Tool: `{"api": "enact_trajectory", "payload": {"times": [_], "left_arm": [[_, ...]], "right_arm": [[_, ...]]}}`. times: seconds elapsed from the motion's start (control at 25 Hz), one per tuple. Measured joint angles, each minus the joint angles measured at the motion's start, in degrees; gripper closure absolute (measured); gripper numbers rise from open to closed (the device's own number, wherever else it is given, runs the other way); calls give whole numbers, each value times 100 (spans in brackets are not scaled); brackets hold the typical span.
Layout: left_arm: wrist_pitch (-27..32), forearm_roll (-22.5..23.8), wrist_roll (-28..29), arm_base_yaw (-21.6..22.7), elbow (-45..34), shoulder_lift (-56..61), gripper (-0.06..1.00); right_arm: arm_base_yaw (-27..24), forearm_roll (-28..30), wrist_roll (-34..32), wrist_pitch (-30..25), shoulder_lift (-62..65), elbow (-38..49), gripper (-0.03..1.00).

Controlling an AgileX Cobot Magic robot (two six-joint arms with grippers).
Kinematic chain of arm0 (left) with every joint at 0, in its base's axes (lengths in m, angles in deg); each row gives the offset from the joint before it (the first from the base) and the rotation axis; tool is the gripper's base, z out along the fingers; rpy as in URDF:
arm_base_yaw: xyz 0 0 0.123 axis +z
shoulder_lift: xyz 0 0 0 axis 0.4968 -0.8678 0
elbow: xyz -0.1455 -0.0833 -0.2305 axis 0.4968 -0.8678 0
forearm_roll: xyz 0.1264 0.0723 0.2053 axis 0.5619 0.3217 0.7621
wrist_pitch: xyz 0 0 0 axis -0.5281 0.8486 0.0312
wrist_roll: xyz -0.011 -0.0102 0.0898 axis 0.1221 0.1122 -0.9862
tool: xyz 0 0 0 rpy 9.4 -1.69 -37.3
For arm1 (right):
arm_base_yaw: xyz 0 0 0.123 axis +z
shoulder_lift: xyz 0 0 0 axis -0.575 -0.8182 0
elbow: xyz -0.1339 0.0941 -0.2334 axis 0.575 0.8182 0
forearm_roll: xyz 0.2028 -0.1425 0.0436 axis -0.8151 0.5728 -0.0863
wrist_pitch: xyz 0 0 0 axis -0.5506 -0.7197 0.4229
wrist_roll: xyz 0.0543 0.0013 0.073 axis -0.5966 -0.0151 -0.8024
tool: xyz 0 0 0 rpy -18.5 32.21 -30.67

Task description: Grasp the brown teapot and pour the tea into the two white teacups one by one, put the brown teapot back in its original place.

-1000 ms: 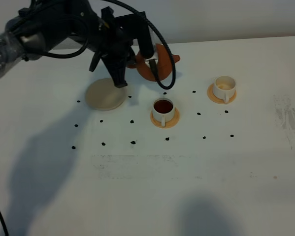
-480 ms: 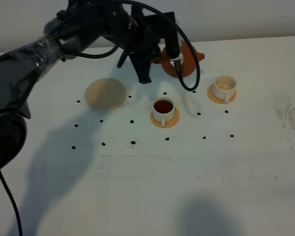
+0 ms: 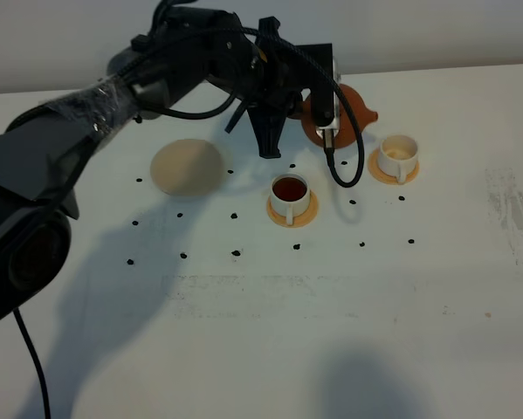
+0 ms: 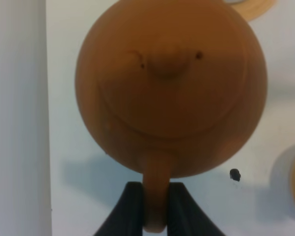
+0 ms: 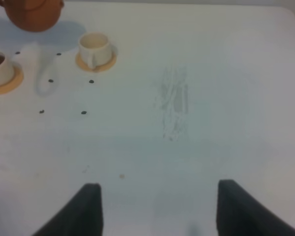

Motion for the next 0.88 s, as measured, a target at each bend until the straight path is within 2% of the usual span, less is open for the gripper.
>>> {"api": "enact_trajectory", "payload": {"times": [0.44, 0.88], "left_arm": [[-496, 152, -30, -171, 0, -122, 84], [-785, 616, -37, -260, 0, -122, 84]], "right_arm": [[0, 0, 0, 0, 0, 0, 45], [0, 0, 0, 0, 0, 0, 45]]}}
